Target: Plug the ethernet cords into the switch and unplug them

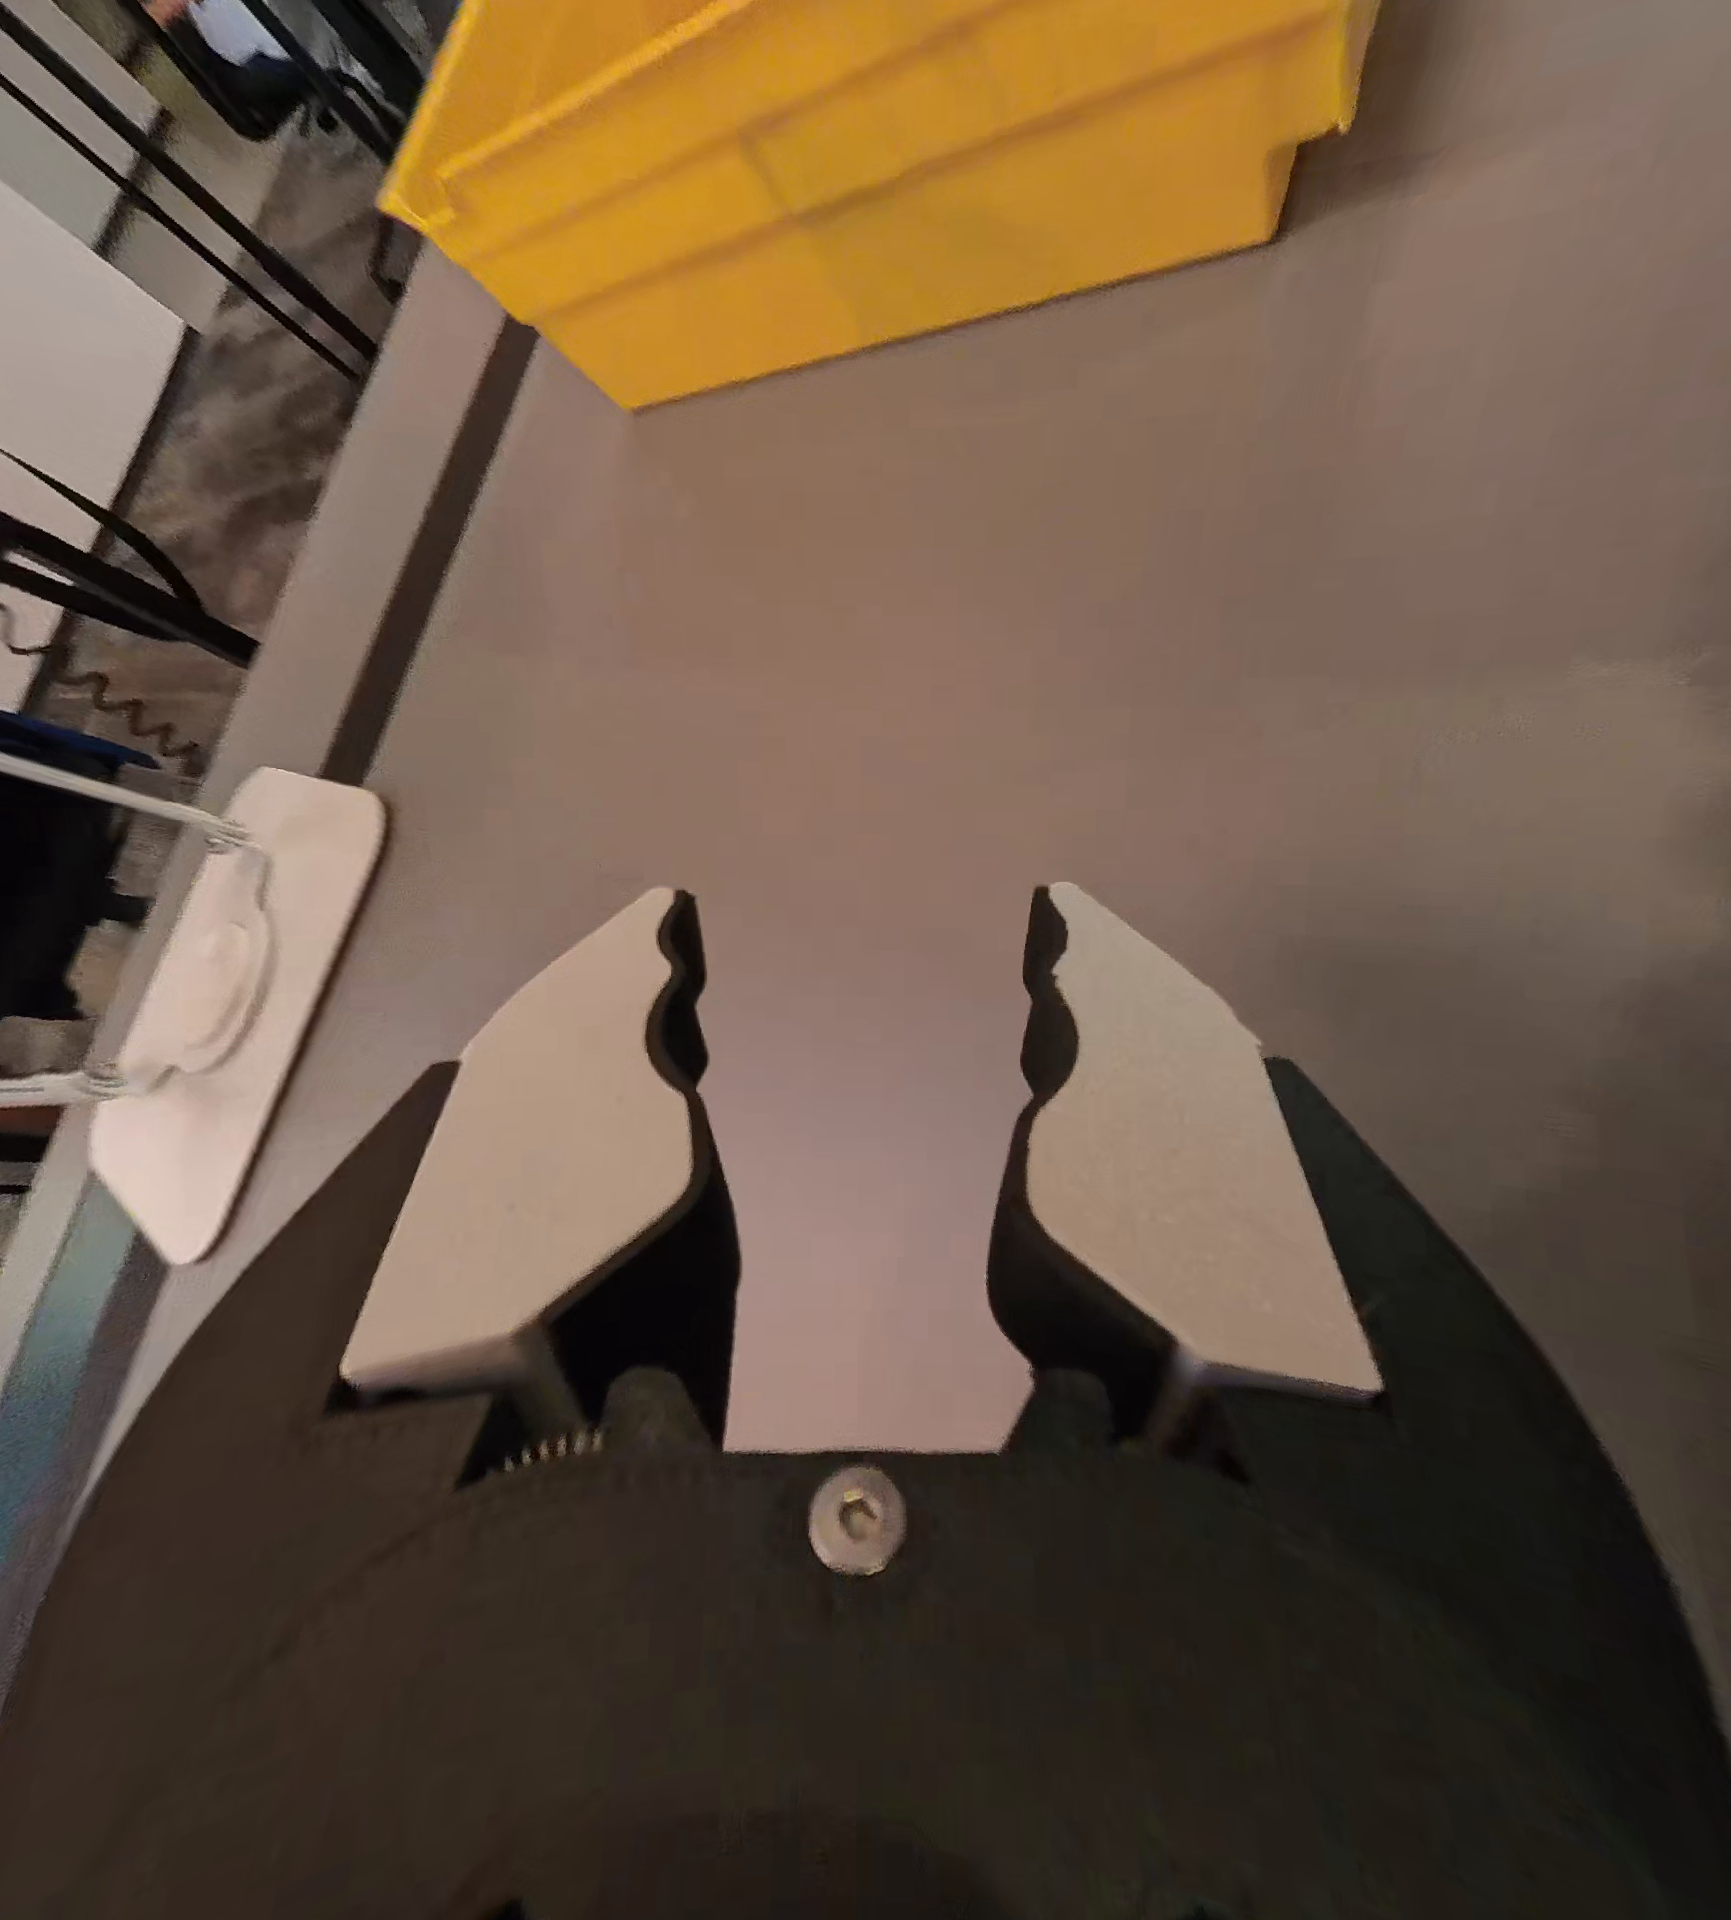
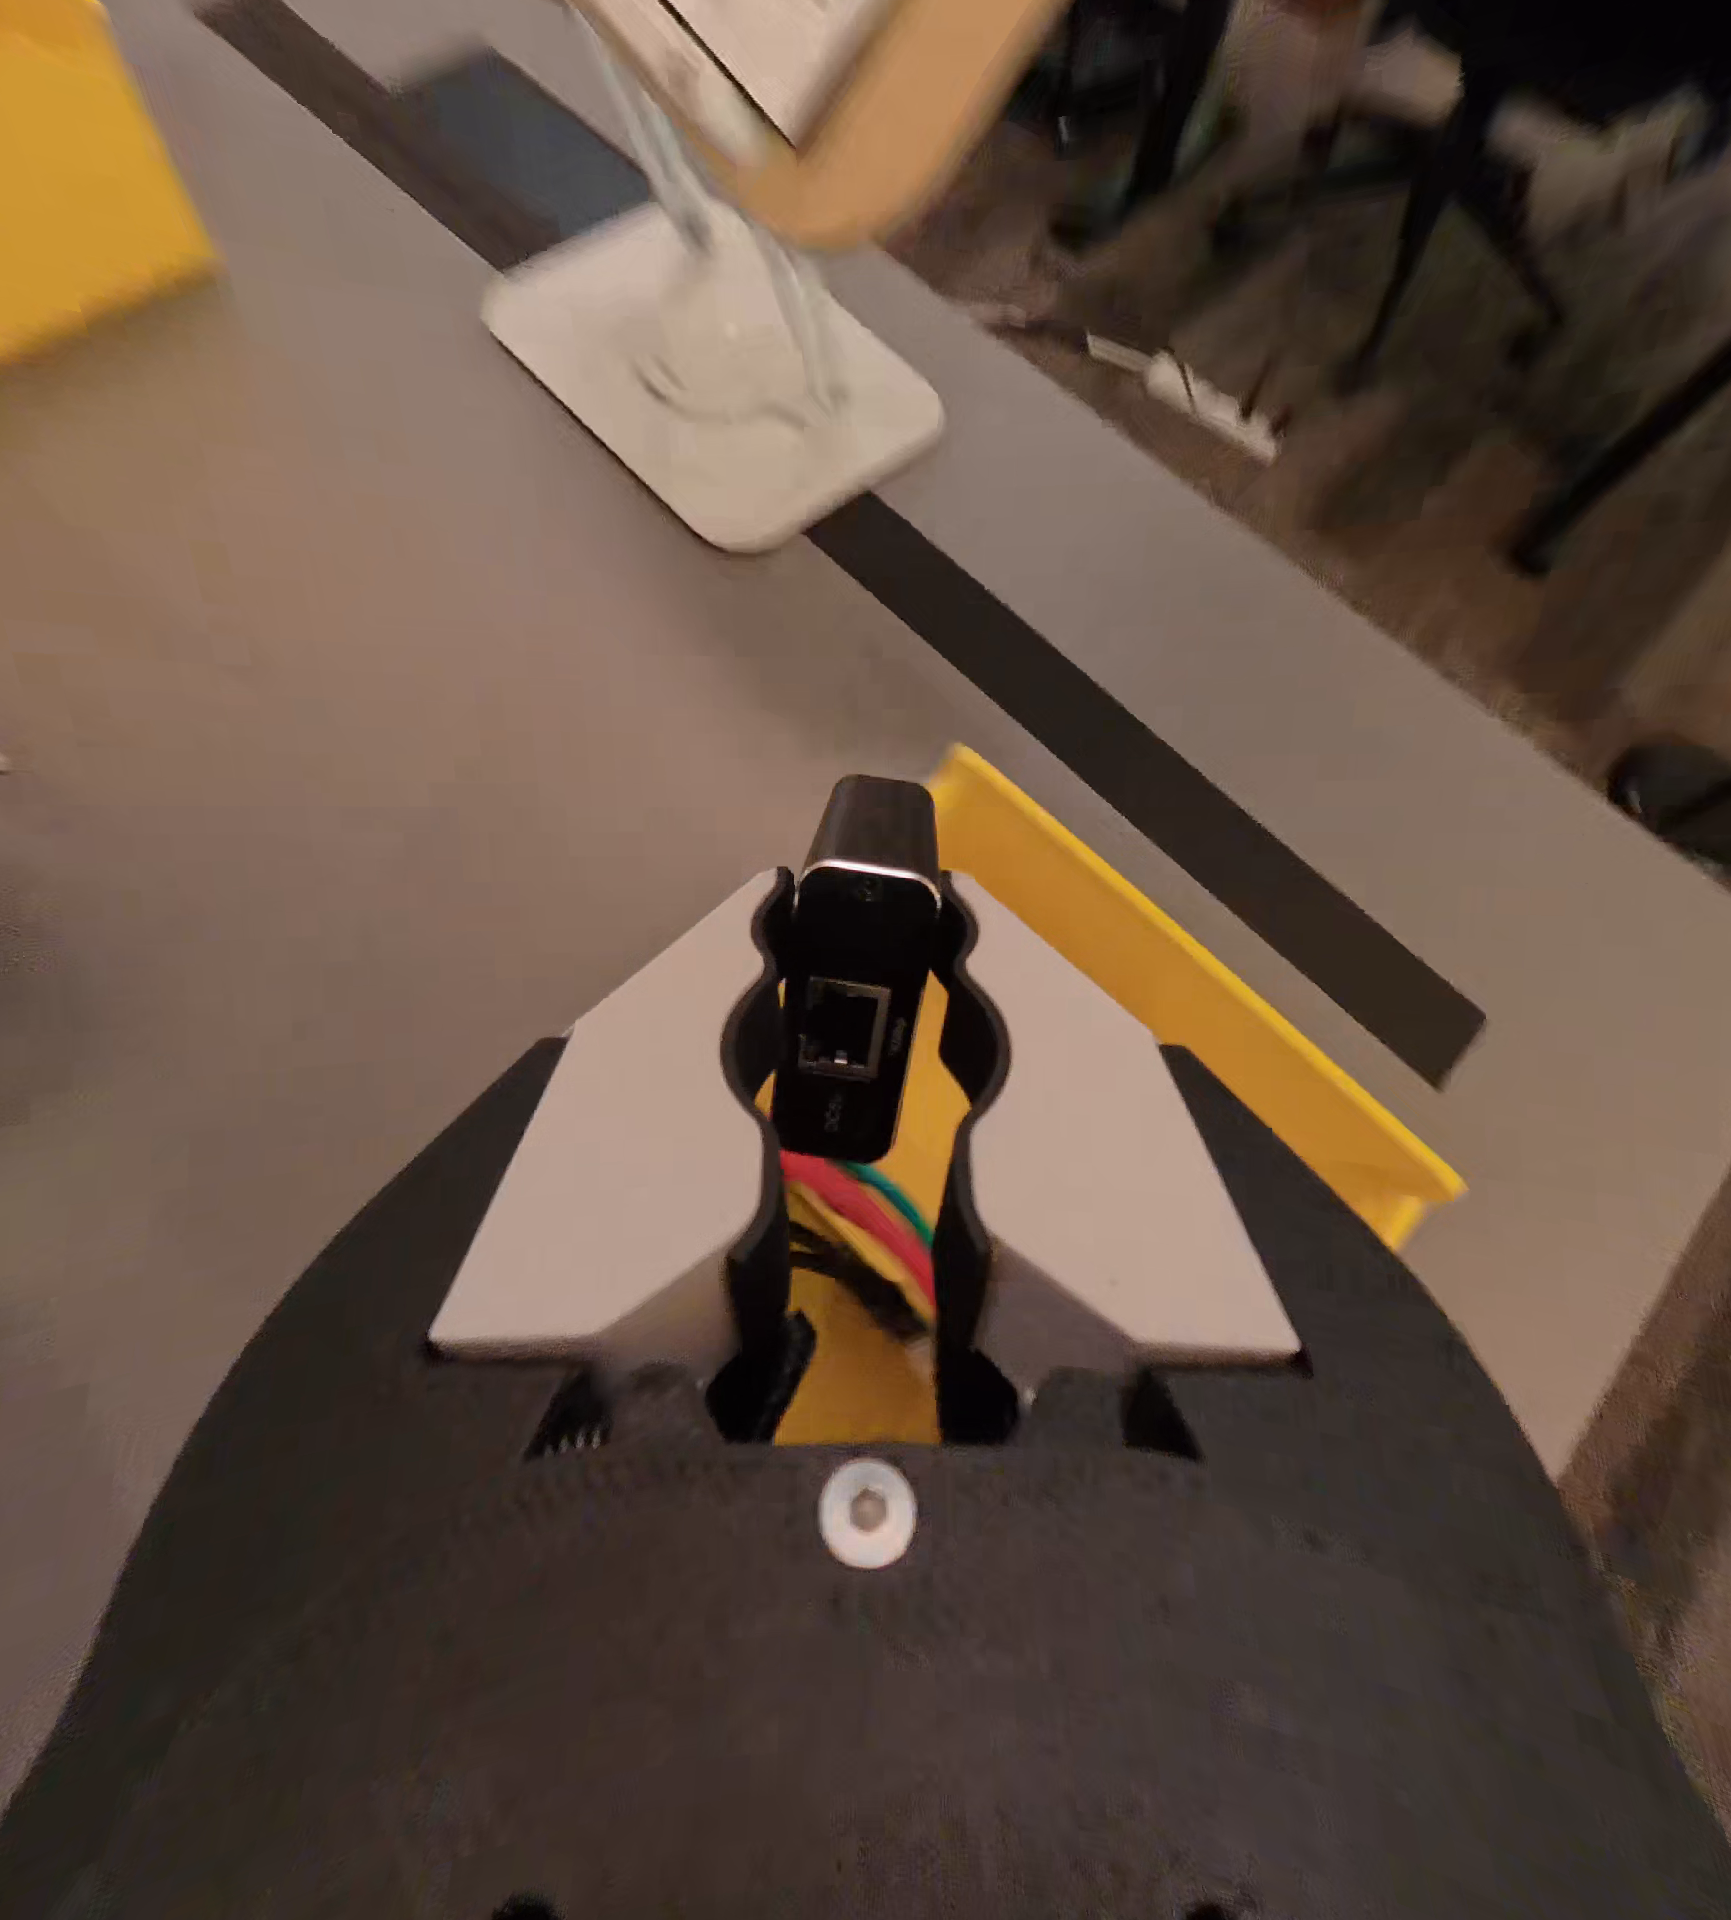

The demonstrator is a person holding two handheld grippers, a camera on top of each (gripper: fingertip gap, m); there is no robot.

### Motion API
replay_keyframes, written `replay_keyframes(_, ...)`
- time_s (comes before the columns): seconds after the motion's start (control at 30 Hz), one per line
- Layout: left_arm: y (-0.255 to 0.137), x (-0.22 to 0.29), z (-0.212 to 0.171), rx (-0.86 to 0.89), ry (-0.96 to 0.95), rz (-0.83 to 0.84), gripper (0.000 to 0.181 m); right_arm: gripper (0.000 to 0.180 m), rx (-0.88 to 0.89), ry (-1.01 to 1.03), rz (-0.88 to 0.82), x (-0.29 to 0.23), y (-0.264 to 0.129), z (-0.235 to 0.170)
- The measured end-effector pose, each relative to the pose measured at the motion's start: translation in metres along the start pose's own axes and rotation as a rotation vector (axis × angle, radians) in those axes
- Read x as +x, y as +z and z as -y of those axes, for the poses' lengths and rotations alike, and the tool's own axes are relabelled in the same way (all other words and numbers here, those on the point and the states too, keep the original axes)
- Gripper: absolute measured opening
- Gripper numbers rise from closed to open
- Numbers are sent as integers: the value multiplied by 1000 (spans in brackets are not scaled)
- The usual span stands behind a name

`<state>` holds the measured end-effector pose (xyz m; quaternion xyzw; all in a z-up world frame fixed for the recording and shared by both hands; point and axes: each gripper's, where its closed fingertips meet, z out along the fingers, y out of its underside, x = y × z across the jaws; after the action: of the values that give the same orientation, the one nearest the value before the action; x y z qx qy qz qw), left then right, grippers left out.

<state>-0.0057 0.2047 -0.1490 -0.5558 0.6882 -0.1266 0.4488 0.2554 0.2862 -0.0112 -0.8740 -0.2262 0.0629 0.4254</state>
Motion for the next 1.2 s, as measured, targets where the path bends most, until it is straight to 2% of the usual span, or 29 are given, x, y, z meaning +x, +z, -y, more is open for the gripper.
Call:
replay_keyframes(0.1,10,11,-7,-22,-1,-38,57,23,-188,54,25,44,39,-43)
replay_keyframes(0.27,17,17,-14,-40,-9,-63,56,23,-385,133,87,58,94,-106)
replay_keyframes(0.47,22,20,-20,-41,-47,-98,56,23,-537,122,174,44,111,-134)
replay_keyframes(0.63,21,25,-25,-51,-51,-124,55,23,-563,234,312,39,118,-143)
replay_keyframes(0.67,21,26,-27,-57,-53,-129,56,23,-577,231,303,41,119,-146)
replay_keyframes(0.8,19,25,-30,-62,-61,-129,56,54,-670,127,161,58,115,-161)
replay_keyframes(0.9,17,18,-32,-67,-69,-117,56,56,-710,21,-2,80,101,-160)
replay_keyframes(1.03,10,6,-35,-75,-73,-83,55,57,-705,-22,-125,97,82,-153)
replay_keyframes(1.2,-17,-23,-39,-87,-119,9,56,57,-491,-50,-256,95,43,-107)
